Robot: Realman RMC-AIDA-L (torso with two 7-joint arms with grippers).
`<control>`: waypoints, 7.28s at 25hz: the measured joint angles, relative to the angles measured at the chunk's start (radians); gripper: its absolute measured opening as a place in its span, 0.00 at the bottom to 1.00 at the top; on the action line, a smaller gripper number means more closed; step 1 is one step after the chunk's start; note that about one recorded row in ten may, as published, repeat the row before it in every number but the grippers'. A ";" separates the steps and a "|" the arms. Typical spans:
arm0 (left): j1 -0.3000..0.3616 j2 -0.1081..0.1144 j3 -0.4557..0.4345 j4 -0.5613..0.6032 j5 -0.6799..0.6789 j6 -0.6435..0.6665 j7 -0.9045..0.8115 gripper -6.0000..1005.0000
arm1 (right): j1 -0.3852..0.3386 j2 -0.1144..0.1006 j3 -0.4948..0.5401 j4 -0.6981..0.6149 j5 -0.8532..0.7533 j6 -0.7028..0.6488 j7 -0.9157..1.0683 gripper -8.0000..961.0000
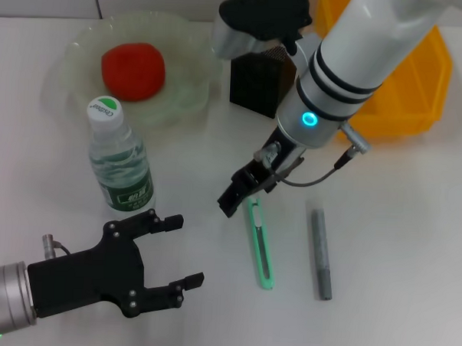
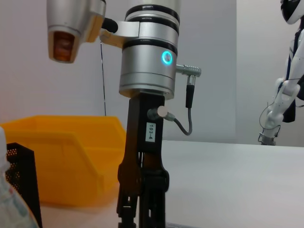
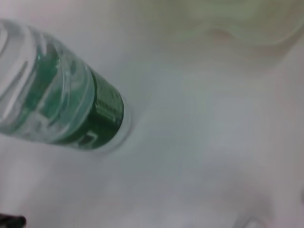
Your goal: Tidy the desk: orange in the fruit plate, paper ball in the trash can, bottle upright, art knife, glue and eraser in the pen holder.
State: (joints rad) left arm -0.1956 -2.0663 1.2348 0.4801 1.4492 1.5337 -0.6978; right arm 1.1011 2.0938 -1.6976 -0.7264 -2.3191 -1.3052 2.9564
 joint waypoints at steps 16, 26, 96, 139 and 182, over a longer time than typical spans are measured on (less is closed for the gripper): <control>0.003 0.000 0.000 0.000 0.004 -0.006 -0.002 0.81 | 0.007 0.000 -0.068 0.030 0.030 0.024 0.001 0.78; -0.012 -0.001 0.000 0.000 0.004 -0.010 -0.015 0.81 | 0.025 0.000 -0.079 0.057 0.030 0.029 0.001 0.75; -0.064 -0.005 0.009 -0.026 0.003 -0.025 -0.006 0.81 | 0.051 0.000 -0.117 0.148 0.078 0.059 -0.001 0.22; -0.070 -0.005 0.000 -0.052 -0.004 -0.002 -0.012 0.81 | -0.581 -0.028 0.471 0.149 1.726 0.169 -2.105 0.19; -0.069 -0.004 0.002 -0.075 0.002 0.010 0.000 0.81 | -0.527 -0.019 0.465 -0.054 1.037 0.340 -1.459 0.55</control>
State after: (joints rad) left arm -0.2641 -2.0707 1.2364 0.4050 1.4510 1.5433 -0.6979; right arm 0.5739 2.0751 -1.2323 -0.7804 -1.2825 -0.9657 1.4969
